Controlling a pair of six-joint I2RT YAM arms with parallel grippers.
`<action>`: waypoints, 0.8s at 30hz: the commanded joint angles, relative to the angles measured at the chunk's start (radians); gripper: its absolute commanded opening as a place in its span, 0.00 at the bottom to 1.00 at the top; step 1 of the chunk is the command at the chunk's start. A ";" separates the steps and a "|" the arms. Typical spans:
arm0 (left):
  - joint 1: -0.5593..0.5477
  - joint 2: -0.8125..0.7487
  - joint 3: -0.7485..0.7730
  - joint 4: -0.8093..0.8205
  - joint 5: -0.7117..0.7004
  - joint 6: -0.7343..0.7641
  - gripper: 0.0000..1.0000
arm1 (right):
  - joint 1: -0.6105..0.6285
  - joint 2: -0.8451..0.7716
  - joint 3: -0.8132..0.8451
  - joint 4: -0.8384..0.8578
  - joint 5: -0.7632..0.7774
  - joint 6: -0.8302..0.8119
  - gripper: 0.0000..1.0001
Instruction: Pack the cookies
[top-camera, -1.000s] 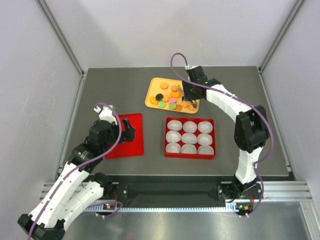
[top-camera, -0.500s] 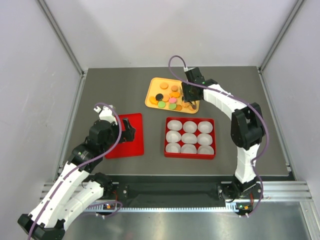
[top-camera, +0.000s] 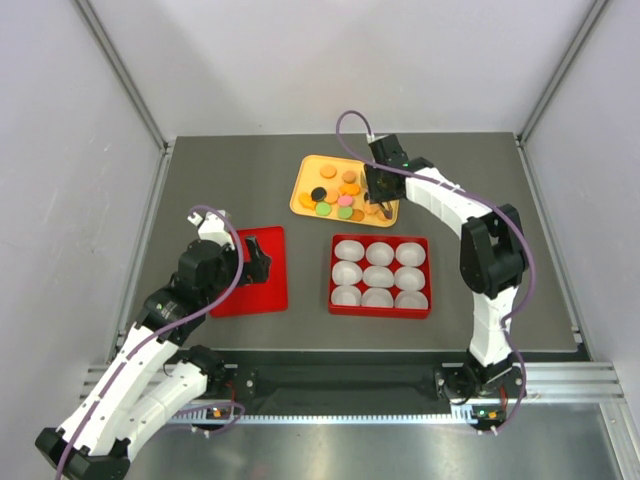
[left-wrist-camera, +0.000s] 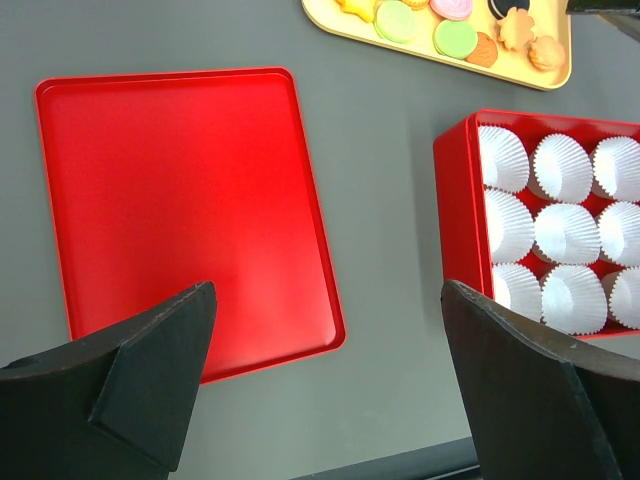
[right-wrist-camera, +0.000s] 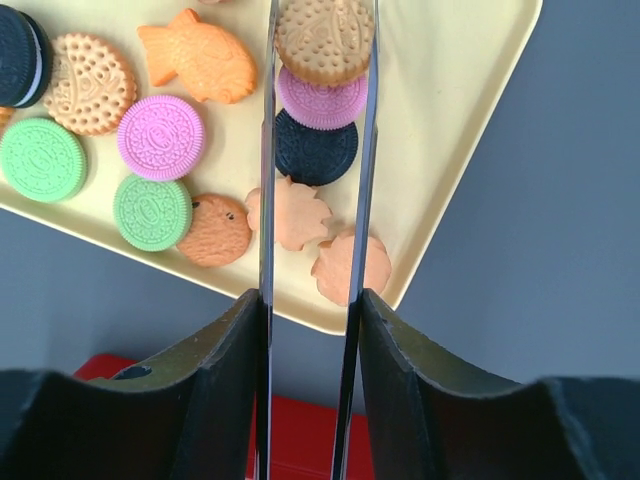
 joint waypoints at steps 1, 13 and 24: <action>0.003 -0.001 0.001 0.025 -0.012 0.004 0.99 | 0.005 -0.051 0.061 0.019 0.013 -0.013 0.37; 0.003 0.002 0.001 0.022 -0.015 0.002 0.99 | -0.014 -0.167 0.006 0.039 -0.014 0.004 0.34; 0.002 0.008 0.001 0.024 -0.015 0.002 0.99 | -0.018 -0.354 -0.187 0.060 -0.091 0.024 0.31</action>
